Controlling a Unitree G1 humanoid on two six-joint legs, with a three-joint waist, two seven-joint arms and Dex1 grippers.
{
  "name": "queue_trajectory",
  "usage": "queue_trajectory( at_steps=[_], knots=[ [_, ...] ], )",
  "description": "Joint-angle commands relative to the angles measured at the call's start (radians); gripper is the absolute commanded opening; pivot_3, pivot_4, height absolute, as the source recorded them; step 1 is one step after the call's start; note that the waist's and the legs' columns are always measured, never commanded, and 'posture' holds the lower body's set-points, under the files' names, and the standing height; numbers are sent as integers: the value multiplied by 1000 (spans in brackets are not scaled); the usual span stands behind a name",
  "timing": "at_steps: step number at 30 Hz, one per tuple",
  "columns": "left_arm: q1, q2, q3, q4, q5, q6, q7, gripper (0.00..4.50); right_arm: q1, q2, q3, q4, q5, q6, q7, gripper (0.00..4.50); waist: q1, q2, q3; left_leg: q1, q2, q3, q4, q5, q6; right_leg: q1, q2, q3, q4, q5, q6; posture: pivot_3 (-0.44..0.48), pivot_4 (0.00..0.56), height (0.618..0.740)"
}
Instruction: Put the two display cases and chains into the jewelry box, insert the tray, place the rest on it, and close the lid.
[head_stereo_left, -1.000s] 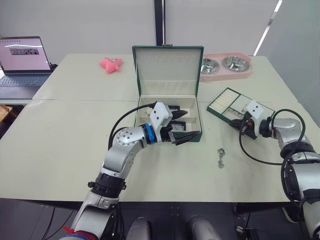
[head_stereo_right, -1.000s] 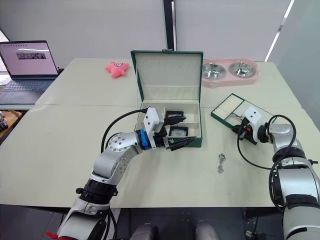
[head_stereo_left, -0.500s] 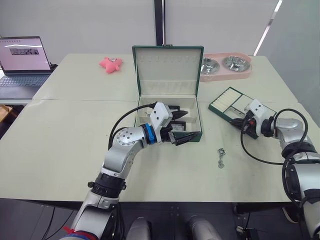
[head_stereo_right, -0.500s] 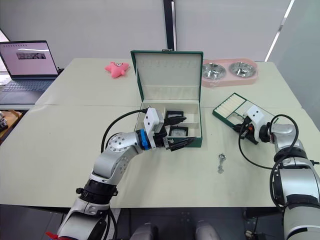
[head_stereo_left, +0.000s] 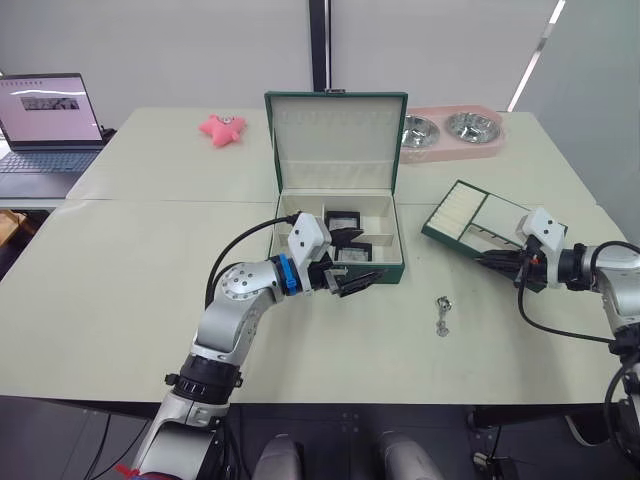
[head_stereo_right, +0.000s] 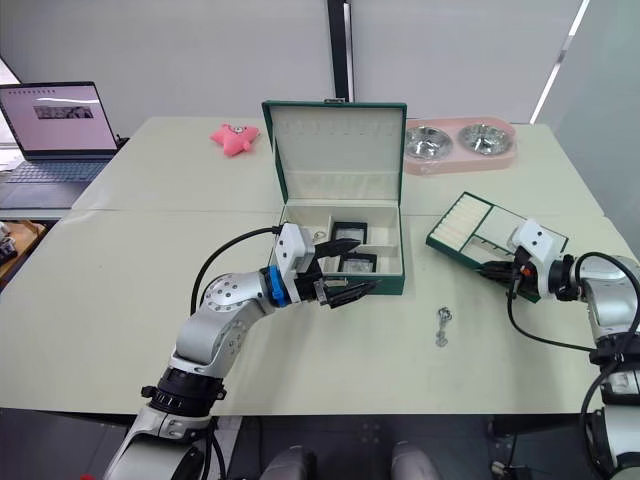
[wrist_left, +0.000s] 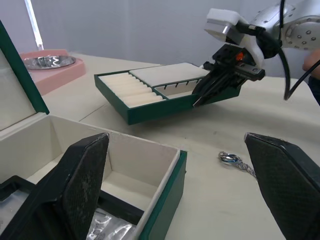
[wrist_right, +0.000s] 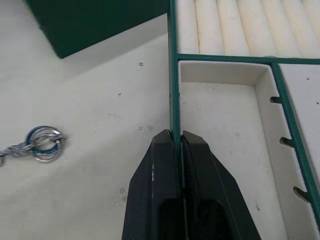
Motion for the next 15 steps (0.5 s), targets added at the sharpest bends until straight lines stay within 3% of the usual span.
queue_trajectory(
  at_steps=[1,7,15],
  knots=[
    [27,25,44,-65,-27,-37,-5,4500,53,-56,-60,-250,77,121,-7,26,0,0,0,0,0,0,0,0,0,0,0,0,0,0,0,0,150,740],
    [105,71,101,-123,-47,-35,18,4500,97,-87,-72,-463,153,260,-34,26,1,0,0,0,0,-1,0,-2,3,0,0,0,0,0,0,0,150,740],
    [247,113,200,-231,-72,-10,100,4500,1,-55,49,-569,202,343,-33,26,3,0,0,0,0,-1,0,-2,4,0,0,-1,0,0,0,0,150,740]
  ],
)
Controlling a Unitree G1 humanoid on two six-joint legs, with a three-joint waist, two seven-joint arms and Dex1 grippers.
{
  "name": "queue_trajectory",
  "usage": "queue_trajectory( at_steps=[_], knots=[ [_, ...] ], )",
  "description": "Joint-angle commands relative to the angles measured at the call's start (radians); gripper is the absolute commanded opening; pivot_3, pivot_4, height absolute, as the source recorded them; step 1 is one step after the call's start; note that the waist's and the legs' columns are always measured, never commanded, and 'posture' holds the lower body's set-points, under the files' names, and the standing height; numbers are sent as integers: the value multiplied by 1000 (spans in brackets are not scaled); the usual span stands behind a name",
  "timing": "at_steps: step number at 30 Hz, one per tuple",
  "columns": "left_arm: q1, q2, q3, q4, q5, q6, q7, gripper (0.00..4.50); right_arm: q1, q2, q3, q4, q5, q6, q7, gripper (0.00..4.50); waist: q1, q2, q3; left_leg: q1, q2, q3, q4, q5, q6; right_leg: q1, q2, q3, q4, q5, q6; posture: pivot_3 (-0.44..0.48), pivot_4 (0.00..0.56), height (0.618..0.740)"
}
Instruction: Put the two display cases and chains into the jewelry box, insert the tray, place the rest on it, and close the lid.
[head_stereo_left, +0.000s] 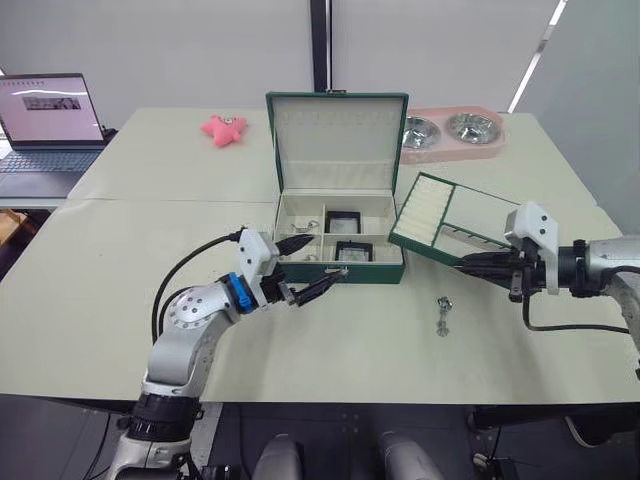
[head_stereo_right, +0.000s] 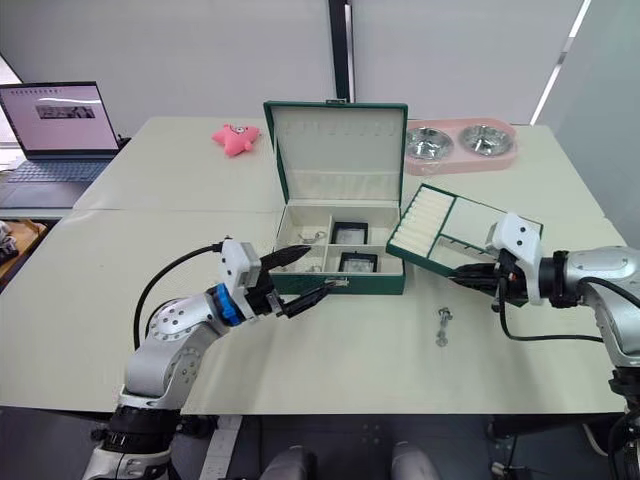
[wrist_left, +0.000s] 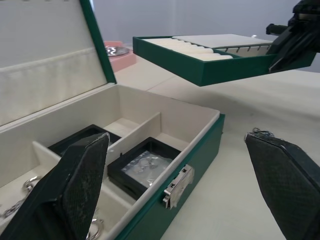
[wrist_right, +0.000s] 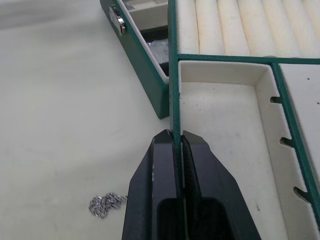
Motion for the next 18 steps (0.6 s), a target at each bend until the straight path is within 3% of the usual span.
queue_trajectory(
  at_steps=[1,18],
  knots=[
    [51,20,54,-90,-27,8,44,4500,-62,17,46,-52,20,6,3,26,0,0,0,0,0,0,0,0,0,0,0,0,0,0,0,0,150,740],
    [312,29,154,-310,-77,55,199,4500,-356,256,359,141,-137,-81,-7,26,-2,0,0,0,0,0,0,0,0,-1,0,0,0,0,0,0,150,740]
  ],
)
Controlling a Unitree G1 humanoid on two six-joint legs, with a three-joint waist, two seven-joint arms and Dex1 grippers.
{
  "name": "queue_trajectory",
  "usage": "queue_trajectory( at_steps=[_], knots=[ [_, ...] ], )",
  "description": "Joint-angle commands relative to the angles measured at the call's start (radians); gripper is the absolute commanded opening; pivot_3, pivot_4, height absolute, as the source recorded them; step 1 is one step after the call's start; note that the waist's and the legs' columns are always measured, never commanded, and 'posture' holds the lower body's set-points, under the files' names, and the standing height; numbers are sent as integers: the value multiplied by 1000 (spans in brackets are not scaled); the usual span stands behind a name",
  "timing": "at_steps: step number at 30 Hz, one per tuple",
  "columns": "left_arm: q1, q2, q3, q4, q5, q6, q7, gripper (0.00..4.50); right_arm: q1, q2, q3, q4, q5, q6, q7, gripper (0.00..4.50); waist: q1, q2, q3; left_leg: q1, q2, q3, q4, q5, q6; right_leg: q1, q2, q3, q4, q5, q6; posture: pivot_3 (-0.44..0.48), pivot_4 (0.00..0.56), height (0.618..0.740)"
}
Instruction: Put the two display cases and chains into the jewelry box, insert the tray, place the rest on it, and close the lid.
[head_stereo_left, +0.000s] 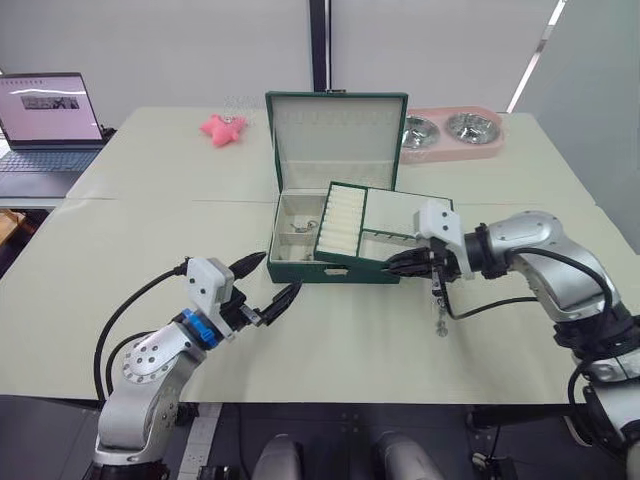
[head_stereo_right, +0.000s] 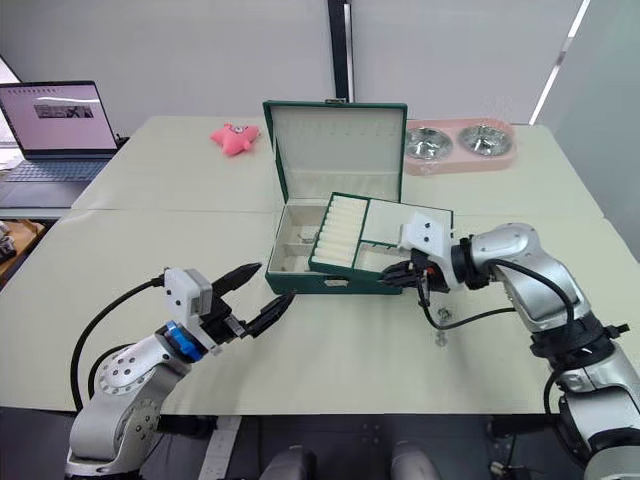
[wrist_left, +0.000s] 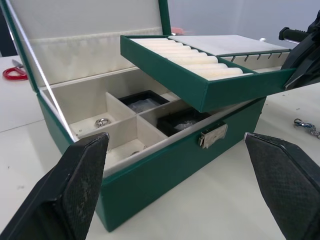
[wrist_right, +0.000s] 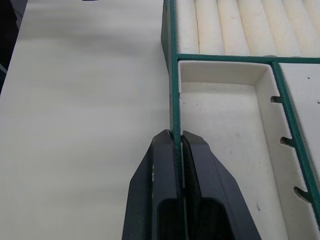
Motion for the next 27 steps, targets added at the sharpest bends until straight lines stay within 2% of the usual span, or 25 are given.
queue_trajectory(
  at_steps=[1,13,27],
  knots=[
    [28,8,28,-66,-21,-6,21,4500,-64,33,17,25,-31,-44,4,26,0,0,0,0,0,0,0,0,0,0,0,0,0,0,0,0,150,740],
    [91,1,59,-112,-36,-12,77,4500,-166,132,96,198,-110,-119,68,26,-1,0,0,0,0,0,0,0,0,0,0,0,0,0,0,0,150,740],
    [136,-11,67,-147,-38,-19,136,4500,-258,270,89,436,-174,-227,62,26,-3,0,0,0,0,0,0,0,0,-1,0,-1,0,0,0,0,150,740]
  ],
)
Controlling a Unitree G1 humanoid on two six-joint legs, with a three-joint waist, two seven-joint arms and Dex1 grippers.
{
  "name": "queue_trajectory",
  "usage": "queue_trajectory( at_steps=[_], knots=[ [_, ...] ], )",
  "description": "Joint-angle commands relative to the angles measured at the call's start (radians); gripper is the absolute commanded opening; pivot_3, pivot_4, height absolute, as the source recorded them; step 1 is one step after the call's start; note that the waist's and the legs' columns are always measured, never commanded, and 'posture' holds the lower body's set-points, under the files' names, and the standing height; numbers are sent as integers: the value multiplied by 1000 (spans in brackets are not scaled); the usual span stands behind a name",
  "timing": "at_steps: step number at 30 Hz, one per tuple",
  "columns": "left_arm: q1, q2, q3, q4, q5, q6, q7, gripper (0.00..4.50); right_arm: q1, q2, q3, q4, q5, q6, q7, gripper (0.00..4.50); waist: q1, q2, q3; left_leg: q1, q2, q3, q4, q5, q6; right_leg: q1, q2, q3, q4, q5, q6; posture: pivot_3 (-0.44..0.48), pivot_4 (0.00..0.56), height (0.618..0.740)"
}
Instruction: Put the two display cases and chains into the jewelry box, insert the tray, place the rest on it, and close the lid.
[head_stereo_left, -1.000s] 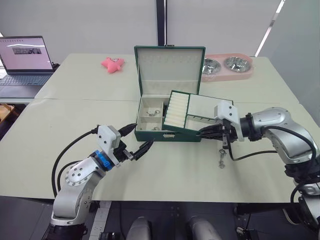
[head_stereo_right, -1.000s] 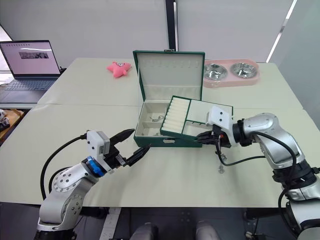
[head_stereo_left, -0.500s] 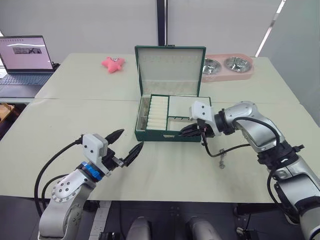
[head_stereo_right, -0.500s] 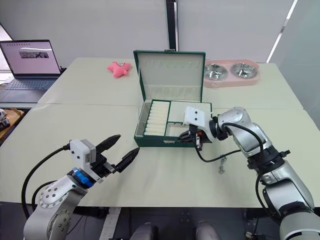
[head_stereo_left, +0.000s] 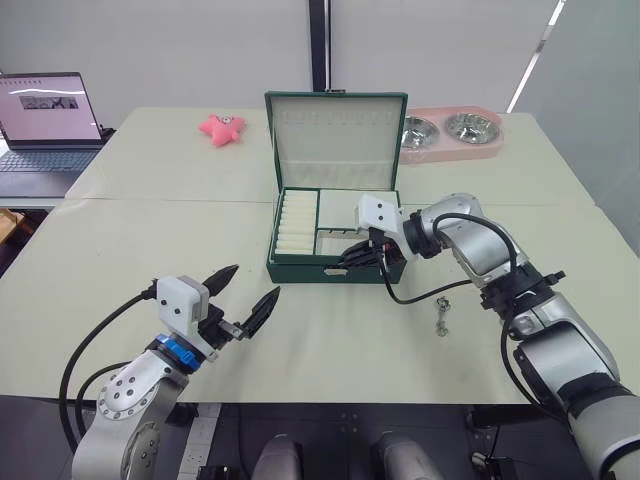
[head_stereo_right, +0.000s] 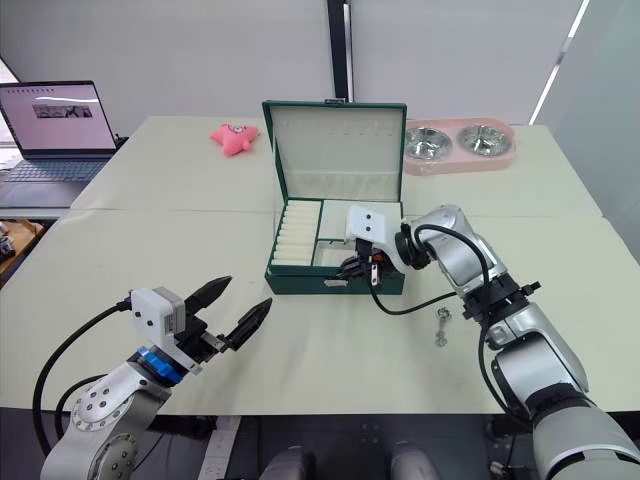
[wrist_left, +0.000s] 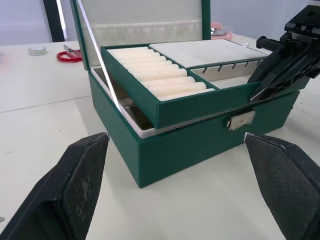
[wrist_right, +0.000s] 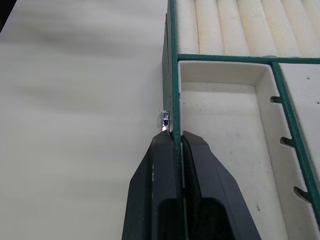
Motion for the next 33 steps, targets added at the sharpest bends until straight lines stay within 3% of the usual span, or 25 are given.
queue_trajectory(
  at_steps=[1,14,33],
  knots=[
    [4,-2,16,-52,-11,-17,13,4500,-33,19,-22,20,-11,-45,-4,26,0,0,0,0,0,0,0,0,0,0,0,0,0,0,0,0,150,740],
    [10,3,15,-63,-23,-4,20,4500,-59,66,-33,122,-50,-96,-11,26,-1,0,0,0,0,0,0,0,0,0,0,0,0,0,0,0,150,740],
    [-3,0,6,-56,-14,-3,28,4500,-66,55,-23,99,-79,-57,47,26,0,0,0,0,0,0,0,0,0,0,0,0,0,0,0,0,150,740]
  ],
)
